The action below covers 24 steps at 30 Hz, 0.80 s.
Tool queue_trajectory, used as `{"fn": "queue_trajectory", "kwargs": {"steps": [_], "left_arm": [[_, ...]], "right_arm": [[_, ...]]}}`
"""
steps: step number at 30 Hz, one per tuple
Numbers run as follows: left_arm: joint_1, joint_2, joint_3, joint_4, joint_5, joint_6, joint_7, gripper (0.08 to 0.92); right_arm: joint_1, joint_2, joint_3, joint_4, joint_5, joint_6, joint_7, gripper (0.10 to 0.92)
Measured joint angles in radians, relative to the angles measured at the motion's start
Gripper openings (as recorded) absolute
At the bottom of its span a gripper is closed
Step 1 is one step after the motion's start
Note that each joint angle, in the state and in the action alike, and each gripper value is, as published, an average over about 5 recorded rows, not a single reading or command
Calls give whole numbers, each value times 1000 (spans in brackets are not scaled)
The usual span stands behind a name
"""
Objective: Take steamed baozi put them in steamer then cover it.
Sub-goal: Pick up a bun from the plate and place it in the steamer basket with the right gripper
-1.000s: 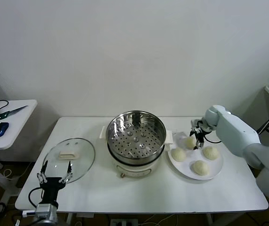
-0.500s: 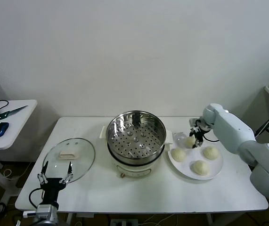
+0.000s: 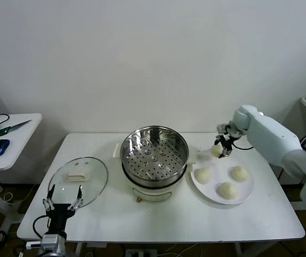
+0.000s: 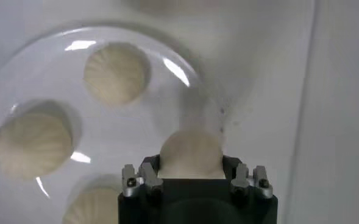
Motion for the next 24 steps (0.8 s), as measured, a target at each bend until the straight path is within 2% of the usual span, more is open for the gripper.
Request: {"fn": "queue_trajectory", "kwargs": {"steps": [11,24], "left_arm": [[6,0,4,-7,8,0,-3,823],[25,-1,-2,-19,13,-1,-7,823]], "right_arm": [[225,114,-158,130,2,162,5,678],[241,286,-184,247,-187,342,31,685]]}}
